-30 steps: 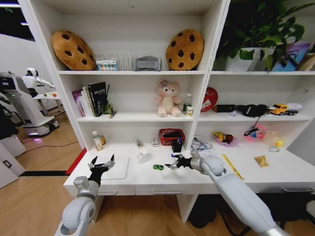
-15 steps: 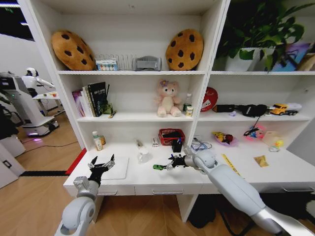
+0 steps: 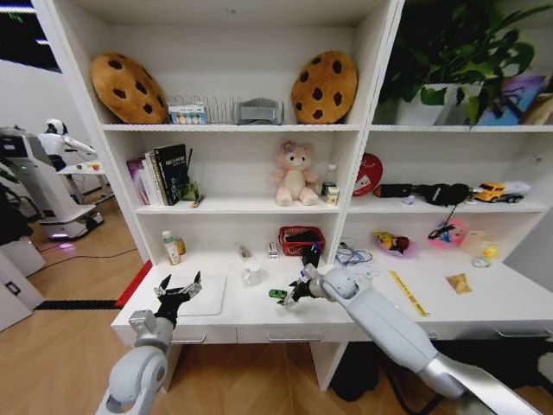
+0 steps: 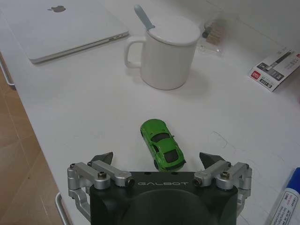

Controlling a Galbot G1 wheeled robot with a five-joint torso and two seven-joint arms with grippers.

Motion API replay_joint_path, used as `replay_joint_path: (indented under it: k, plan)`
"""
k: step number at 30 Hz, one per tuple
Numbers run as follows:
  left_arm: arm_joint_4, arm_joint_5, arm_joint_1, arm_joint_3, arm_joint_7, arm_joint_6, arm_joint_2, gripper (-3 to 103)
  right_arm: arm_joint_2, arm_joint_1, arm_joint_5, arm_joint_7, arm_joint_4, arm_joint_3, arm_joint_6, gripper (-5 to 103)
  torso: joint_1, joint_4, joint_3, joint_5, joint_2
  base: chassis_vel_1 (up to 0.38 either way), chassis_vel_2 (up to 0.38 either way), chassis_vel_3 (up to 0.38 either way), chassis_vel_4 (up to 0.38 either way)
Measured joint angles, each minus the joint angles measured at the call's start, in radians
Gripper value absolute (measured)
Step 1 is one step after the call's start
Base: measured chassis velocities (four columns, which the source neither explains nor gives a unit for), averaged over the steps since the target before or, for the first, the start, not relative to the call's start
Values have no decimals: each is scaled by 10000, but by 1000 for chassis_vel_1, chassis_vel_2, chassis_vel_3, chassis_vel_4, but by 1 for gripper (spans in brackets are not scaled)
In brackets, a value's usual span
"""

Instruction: Organize the objects on the table.

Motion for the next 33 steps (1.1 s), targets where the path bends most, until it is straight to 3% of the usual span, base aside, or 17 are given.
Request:
replay_joint_path:
  k: [14,19,33]
  plan:
    - [-1,0,0,0,0,0,0,100,221,512,-442,-203,-378,-308,-42,100,0,-1,0,0,0,0,0,0,0]
    - [-1,0,0,0,0,0,0,100,384,607,-376,-301,-835,-230,402,100,0,-2,0,1,1,0,0,0,0]
    - [-1,0,0,0,0,0,0,100,736,537,-558,-443,-1340,-374,657,100,0,-2,0,1,0,0,0,0,0]
